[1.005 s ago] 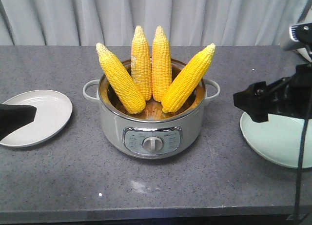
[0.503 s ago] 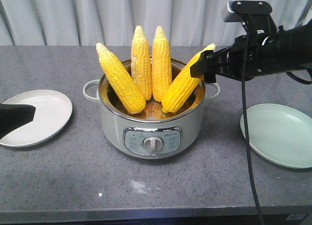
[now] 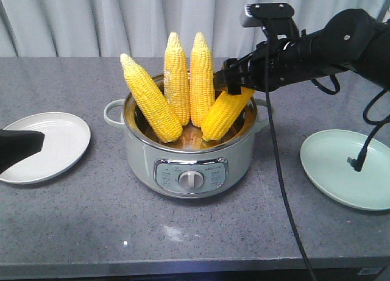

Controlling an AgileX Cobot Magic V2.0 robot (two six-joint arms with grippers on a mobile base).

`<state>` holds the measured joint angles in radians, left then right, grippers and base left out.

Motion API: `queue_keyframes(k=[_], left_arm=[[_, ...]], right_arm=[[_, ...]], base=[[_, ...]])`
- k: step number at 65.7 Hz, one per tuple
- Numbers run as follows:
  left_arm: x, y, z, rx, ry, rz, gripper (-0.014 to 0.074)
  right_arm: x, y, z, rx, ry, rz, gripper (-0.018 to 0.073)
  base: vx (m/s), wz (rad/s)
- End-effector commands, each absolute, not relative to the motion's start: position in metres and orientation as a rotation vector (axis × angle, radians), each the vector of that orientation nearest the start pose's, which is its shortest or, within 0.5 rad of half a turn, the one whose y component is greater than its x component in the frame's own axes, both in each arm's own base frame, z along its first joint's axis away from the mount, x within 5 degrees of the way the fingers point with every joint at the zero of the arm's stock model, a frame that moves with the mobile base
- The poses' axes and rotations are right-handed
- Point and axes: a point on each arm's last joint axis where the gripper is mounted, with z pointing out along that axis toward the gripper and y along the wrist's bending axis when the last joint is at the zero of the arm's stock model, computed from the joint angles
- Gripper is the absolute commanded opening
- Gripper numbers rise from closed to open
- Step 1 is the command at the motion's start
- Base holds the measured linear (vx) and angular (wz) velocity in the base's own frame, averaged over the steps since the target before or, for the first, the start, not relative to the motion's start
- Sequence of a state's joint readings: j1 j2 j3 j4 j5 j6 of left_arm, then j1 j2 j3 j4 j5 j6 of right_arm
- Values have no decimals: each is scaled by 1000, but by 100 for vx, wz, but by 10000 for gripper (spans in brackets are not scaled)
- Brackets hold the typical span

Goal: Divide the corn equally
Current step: 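Reach the right gripper into the pot and grasp the nearest corn cob, then lift the corn cob out and carry it over the pale green plate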

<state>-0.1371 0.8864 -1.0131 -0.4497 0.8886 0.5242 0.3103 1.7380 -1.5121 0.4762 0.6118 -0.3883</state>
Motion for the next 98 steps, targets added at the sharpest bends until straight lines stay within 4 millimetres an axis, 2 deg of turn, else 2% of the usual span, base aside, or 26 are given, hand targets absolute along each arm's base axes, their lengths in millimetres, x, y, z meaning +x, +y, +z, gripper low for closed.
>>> queue_keyframes(k=[1,9,24,30,41,56,65,67,77,93,98], left_arm=[[156,-54,405,545,2004,-344,554],[156,-54,405,545,2004,-344,554],[156,-54,405,545,2004,-344,554],[156,-54,405,545,2004,-344,554],[156,-54,405,545,2004,-344,554],[156,-54,405,545,2004,-344,554],[156,-54,405,545,2004,-344,554],[156,-54,405,545,2004,-344,554],[156,-54,405,545,2004,-344,554],[156,-54,405,545,2004,-344,554],[156,-54,405,545,2004,-344,554]], right_arm=[[372,151,357,-484,2094,476,498],[372,151,356,-478,2095,481,424],[370,152,355,-490,2113,488,195],[370,151,356,-491,2111,488,179],[359,143,377,-481,2061,479,182],[324,132,424,-482,1936,476,185],[294,121,449,-540,1892,419,188],[282,116,457,-568,1888,385,189],[253,101,473,-582,1894,291,191],[216,79,485,-529,1957,188,191],[206,72,482,-503,1965,146,191]], base=[[0,0],[0,0],[0,0],[0,0],[0,0],[0,0],[0,0],[0,0],[0,0],[0,0],[0,0]])
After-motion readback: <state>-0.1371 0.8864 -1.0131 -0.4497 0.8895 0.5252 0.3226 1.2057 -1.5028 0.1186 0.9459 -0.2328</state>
